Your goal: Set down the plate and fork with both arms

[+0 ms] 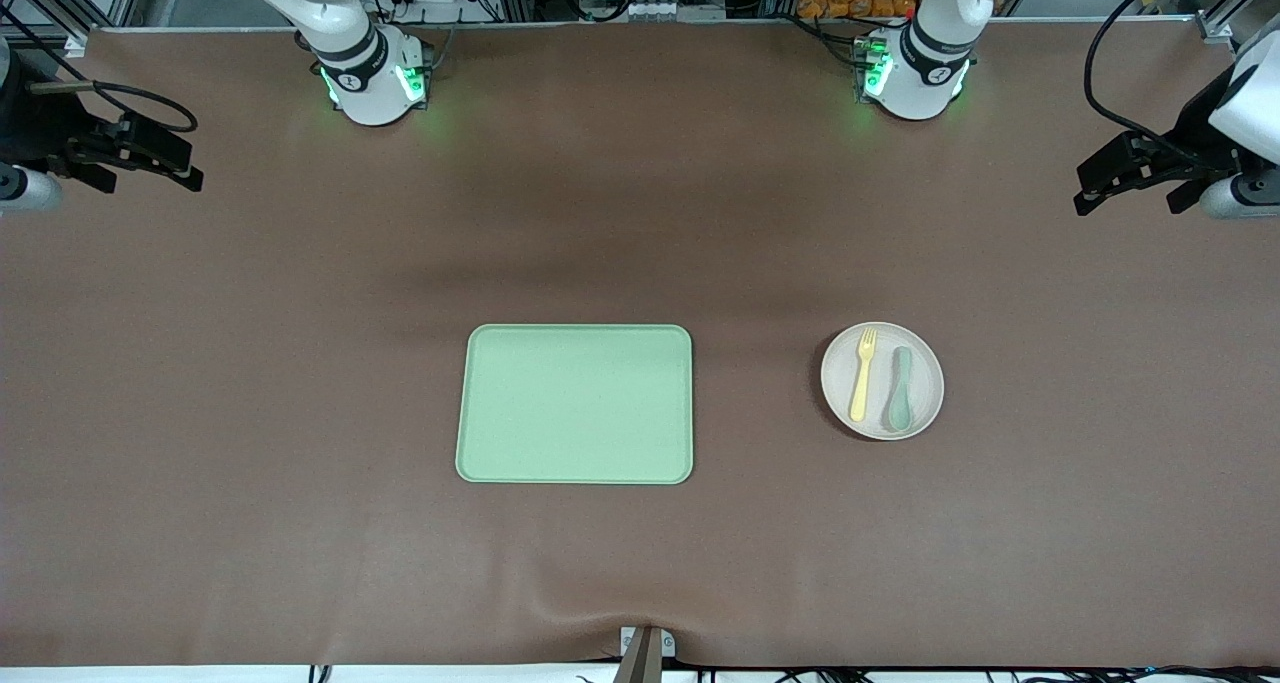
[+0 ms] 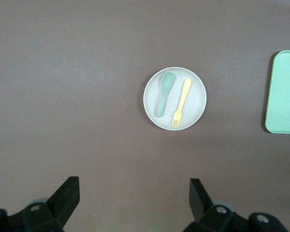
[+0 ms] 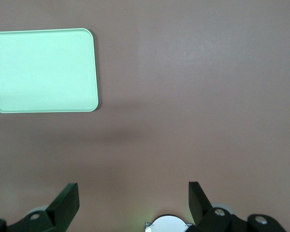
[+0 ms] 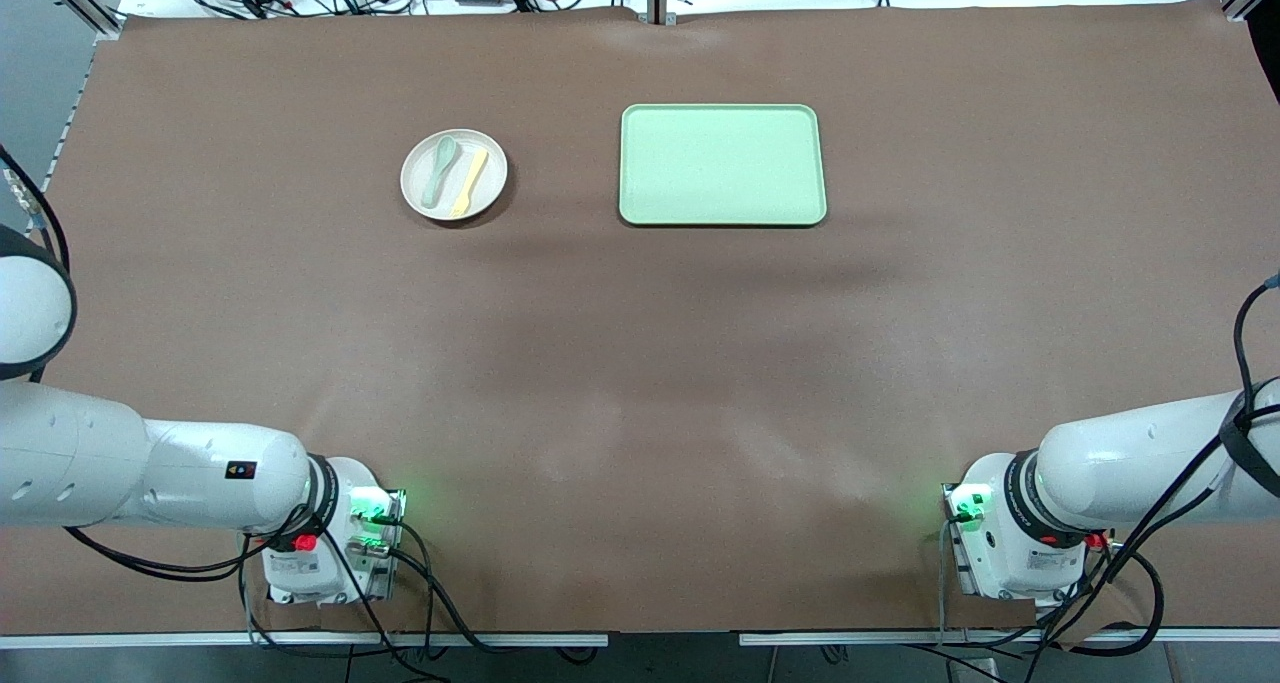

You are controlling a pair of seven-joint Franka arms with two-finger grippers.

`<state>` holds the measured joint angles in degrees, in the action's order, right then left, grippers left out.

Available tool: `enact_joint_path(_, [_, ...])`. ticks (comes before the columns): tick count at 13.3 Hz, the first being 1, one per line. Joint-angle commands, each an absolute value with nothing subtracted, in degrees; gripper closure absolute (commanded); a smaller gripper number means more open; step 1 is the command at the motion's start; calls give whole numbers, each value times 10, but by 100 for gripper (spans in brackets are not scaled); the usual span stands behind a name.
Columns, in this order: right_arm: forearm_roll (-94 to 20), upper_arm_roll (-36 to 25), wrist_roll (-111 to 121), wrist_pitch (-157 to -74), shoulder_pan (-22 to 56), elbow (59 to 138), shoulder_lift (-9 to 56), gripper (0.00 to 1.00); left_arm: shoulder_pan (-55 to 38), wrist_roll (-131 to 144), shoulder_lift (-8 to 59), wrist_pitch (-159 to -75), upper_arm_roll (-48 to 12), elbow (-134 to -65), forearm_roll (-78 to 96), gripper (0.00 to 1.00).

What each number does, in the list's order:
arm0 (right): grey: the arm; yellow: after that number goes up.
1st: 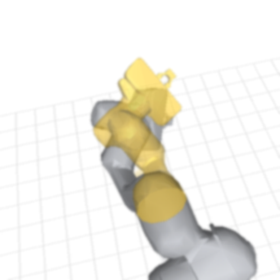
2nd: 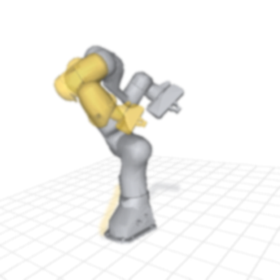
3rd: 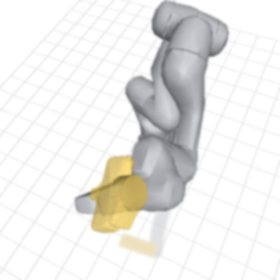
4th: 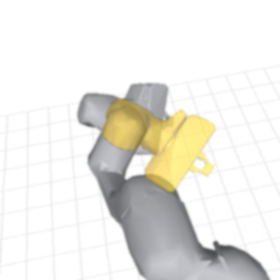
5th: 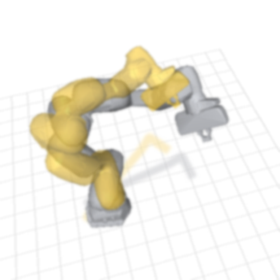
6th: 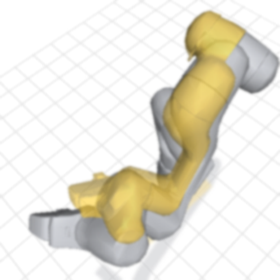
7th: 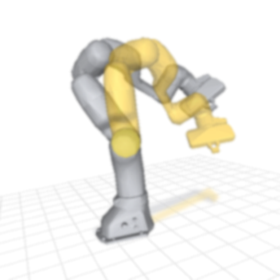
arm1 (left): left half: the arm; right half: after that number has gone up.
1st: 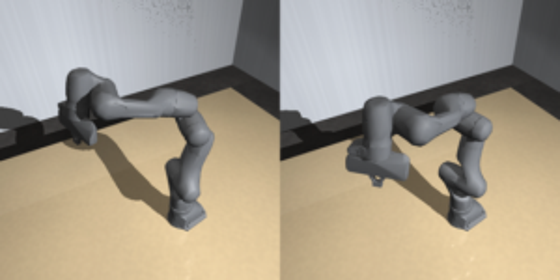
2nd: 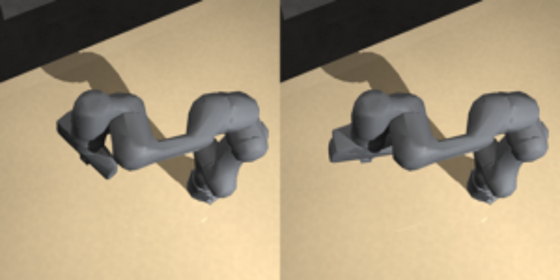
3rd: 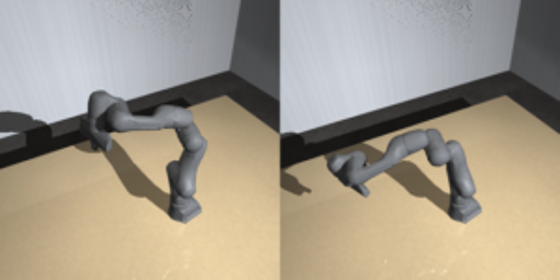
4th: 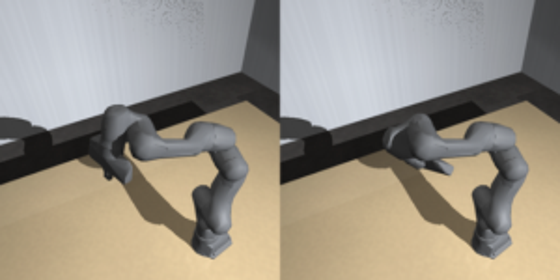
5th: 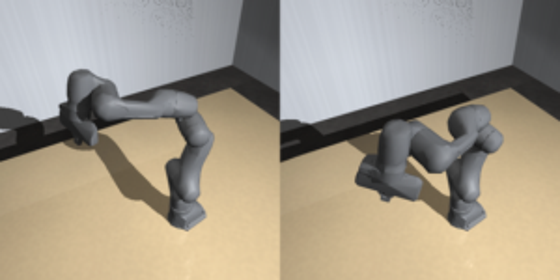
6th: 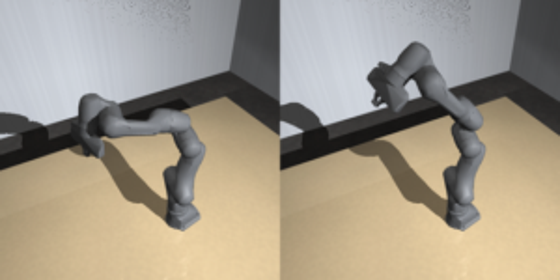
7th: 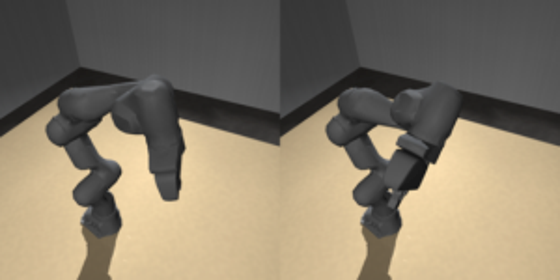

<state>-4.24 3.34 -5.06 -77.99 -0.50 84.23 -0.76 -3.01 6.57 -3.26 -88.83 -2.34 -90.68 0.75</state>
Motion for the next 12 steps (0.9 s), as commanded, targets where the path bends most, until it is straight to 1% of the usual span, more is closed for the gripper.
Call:
enact_joint_path(1, [-44,35,-51,-775,-6,841,-10,0,-34,64,-38,-879,-22,-904,-5,0])
enact_joint_path(4, [-44,35,-51,-776,-6,841,-9,0,-33,63,-31,-879,-22,-896,-5,0])
enact_joint_path(12, [-44,34,-51,-775,-7,840,-9,0,-33,62,-33,-875,-20,-899,5,0])
